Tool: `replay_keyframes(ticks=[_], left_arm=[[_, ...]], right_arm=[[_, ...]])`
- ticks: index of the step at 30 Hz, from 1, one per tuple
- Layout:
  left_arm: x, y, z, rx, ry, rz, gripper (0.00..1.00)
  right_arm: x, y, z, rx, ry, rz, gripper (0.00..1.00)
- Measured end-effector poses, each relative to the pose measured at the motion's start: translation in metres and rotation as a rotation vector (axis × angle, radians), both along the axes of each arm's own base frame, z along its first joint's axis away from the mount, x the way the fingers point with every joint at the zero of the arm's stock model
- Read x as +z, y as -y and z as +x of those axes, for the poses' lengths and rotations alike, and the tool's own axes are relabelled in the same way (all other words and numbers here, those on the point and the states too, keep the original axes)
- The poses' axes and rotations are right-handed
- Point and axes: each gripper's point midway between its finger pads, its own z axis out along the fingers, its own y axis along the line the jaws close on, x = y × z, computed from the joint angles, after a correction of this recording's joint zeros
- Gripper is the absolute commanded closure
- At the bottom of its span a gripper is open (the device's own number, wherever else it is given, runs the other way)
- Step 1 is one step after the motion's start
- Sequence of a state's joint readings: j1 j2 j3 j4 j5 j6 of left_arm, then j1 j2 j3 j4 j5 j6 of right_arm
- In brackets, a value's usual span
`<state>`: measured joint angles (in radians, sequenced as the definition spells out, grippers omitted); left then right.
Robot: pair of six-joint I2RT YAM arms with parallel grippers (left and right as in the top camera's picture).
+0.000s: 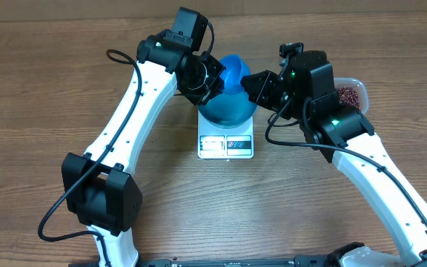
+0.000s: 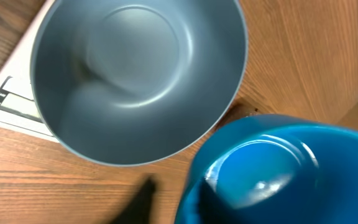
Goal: Scoop item into bowl and weigh 150g on scale
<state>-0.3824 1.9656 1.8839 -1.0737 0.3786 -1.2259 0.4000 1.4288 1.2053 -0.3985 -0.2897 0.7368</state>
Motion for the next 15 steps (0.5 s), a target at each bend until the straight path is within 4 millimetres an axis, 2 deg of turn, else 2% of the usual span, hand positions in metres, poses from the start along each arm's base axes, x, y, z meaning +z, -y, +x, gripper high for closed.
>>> replay_keyframes(ticks=[3, 4, 8, 10, 11, 12, 15], left_arm=[[-0.002, -0.002, -0.004, -0.003, -0.016, 0.009, 0.01], [-0.002, -0.002, -0.005, -0.003, -0.022, 0.011, 0.0], [-0.001, -0.003, -0.002, -0.021, -0.003, 0.008, 0.0], [0.003, -0.003, 0.005, -0.039, 0.035, -0.01, 0.01], [0.005, -0.003, 0.008, -0.053, 0.054, -0.021, 0.08], [0.008, -0.006, 0.014, -0.076, 0.081, -0.038, 0.12], [0.017, -0.018, 0.023, -0.147, 0.152, -0.05, 0.13]], right_arm=[[0.001, 0.0, 0.001, 0.0, 0.005, 0.001, 0.96], [0.0, 0.0, 0.0, -0.001, 0.001, -0.001, 0.96], [-0.001, 0.003, 0.0, -0.006, -0.006, -0.003, 0.96], [-0.002, 0.009, 0.003, -0.02, -0.011, -0.005, 0.96], [-0.003, 0.012, 0.005, -0.03, -0.015, -0.006, 0.96], [-0.006, 0.023, 0.008, -0.055, -0.027, -0.01, 0.96], [-0.01, 0.046, 0.014, -0.102, -0.054, -0.011, 0.96]])
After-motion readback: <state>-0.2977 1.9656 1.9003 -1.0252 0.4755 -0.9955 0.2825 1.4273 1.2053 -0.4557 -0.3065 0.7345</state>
